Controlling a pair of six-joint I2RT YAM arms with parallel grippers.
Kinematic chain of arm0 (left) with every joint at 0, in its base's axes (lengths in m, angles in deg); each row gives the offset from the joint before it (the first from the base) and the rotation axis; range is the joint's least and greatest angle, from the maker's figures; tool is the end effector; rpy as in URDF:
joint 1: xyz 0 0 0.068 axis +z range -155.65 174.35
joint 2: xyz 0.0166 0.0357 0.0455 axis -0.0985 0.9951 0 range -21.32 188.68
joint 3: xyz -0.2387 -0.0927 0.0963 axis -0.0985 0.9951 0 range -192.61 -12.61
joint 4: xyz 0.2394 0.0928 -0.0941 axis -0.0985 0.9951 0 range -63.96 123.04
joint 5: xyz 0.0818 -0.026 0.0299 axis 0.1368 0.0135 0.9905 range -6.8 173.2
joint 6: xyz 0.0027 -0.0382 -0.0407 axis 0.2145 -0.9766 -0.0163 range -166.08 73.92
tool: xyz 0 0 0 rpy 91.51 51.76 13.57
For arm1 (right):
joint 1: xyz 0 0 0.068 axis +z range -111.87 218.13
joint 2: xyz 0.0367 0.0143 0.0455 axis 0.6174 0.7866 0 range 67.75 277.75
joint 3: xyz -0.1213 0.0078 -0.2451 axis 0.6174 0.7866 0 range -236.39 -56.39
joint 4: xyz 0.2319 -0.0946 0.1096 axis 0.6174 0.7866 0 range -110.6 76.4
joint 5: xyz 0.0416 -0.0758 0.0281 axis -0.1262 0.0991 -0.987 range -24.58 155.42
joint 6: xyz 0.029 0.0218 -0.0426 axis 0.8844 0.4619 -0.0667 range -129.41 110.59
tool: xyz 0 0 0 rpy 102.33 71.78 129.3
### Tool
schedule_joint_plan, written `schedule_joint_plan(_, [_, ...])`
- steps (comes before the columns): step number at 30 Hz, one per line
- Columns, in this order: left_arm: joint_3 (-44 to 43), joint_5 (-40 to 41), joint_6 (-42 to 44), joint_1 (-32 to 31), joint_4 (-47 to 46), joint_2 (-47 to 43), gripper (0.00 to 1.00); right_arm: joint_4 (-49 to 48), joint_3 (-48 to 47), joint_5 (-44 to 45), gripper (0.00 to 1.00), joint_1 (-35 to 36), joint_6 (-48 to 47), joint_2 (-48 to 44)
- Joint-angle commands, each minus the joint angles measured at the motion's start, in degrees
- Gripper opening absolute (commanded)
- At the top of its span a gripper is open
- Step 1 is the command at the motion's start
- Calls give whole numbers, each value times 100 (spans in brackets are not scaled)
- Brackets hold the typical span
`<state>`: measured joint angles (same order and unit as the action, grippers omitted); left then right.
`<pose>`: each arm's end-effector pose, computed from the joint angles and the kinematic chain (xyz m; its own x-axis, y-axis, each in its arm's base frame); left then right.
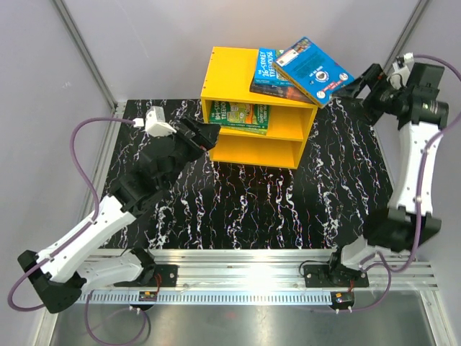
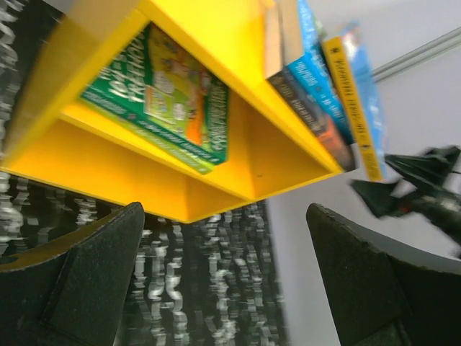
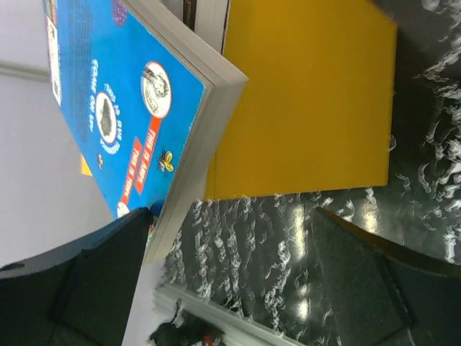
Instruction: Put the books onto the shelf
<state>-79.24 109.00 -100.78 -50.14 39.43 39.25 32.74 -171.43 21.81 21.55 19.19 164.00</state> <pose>0.1885 -0.1617 0.4171 -0.3162 -0.7194 -0.6185 0.1123 0.6190 -0.7773 0.3501 -0.0765 0.4587 -0.6390 0.5519 -0.5359 -0.0364 0.6741 0.7377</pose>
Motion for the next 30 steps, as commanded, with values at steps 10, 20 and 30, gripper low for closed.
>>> schedule_joint_plan(10, [1213, 1093, 1672, 19, 489, -1381, 99, -2503, 5093, 1399, 100, -21, 435, -5280])
schedule_joint_plan(20, [1715, 1454, 1717, 19, 656, -2103, 99, -2936, 5660, 898, 100, -12, 797, -5872])
schedule_joint_plan(30, [2094, -2118, 2447, 19, -1522, -102, 99, -1284, 5379, 3334, 100, -12, 506, -3068])
